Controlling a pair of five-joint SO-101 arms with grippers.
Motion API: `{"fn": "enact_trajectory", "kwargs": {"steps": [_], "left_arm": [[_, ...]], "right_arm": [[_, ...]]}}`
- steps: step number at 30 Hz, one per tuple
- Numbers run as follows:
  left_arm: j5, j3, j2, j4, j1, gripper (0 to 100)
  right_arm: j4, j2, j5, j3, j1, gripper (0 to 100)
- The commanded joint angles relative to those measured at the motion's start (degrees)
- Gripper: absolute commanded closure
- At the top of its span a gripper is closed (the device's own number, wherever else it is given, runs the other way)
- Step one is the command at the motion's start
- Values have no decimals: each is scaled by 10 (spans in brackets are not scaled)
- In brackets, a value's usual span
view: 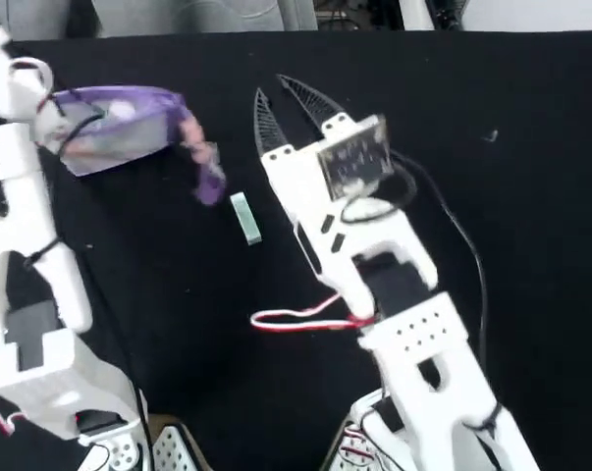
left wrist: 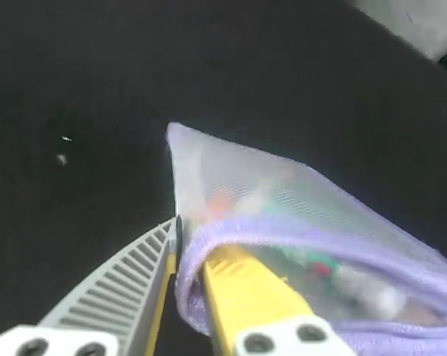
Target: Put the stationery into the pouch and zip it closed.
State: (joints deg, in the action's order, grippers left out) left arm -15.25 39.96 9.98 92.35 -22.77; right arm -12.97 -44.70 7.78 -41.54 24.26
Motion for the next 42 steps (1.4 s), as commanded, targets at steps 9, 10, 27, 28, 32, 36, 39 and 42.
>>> {"fn": "enact_trajectory", "kwargs": {"steps": [9,10,27,28,32,36,39,42], "left_arm": [[-5,252,38,87,-13,971],[-5,248,47,85,-13,971],[-5,196,176,69,-28,971],[-5,199,176,69,-28,971],[-5,204,176,69,-28,971],[-4,202,177,70,-29,971],[15,200,179,70,-29,971],[23,199,179,70,-35,971]], "right_arm": [[-115,90,-32,154,-11,937],[-119,94,-32,159,-11,937],[-300,147,-36,240,-11,937],[-311,151,-36,240,-11,937],[-337,174,-37,228,-10,937],[-313,213,-68,188,-10,937],[-294,254,-72,174,-10,920],[-294,292,-72,170,-9,854]]}}
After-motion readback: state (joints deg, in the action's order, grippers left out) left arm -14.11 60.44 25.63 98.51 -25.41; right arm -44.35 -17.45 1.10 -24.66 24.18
